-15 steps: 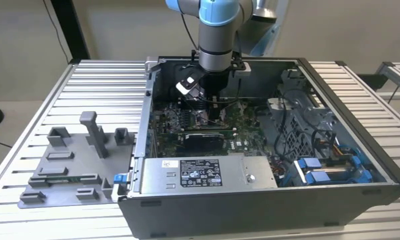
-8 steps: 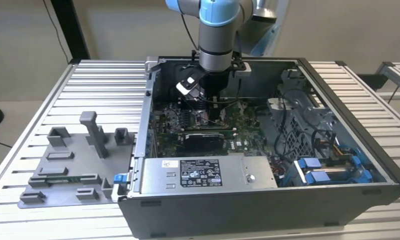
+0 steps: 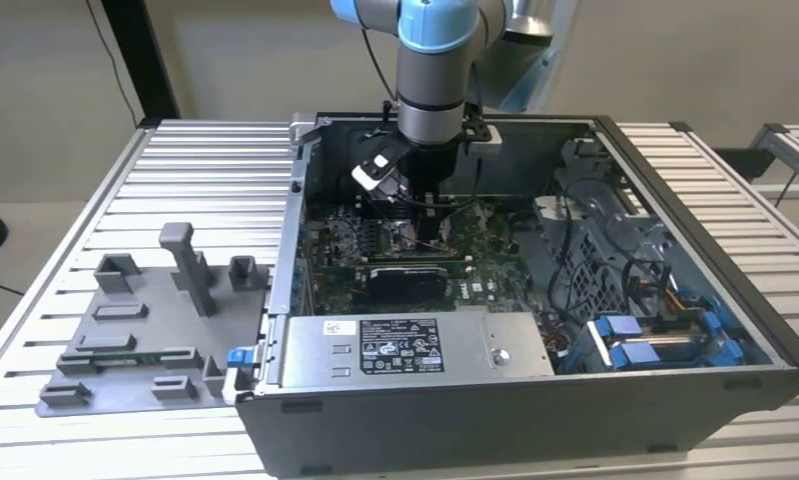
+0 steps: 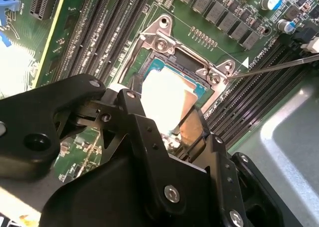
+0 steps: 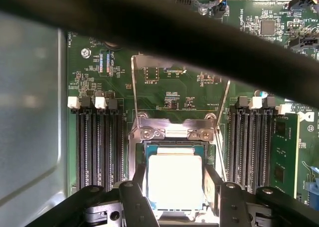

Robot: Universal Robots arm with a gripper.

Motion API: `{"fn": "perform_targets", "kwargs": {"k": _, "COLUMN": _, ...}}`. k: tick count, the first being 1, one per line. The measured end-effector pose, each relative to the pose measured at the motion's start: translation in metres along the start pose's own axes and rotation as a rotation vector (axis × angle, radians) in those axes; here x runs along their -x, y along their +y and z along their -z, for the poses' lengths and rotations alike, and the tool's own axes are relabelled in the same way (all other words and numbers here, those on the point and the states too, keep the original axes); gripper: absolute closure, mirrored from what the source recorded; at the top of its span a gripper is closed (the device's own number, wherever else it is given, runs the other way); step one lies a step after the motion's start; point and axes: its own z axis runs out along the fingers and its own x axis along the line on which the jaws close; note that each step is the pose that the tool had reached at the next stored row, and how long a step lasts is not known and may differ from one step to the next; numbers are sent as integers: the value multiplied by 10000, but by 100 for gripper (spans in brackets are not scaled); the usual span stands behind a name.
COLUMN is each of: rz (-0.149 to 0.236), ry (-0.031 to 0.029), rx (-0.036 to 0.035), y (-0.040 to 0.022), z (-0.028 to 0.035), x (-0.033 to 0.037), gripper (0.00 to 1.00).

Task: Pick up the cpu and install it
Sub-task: 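Close the cpu cover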

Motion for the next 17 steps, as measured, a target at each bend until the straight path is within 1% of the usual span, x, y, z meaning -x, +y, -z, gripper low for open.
{"fn": "perform_targets", "kwargs": {"k": 17, "rz": -1, "ry": 3, "rx": 2, "y": 0, "z": -5, "x": -1, "gripper": 100}}
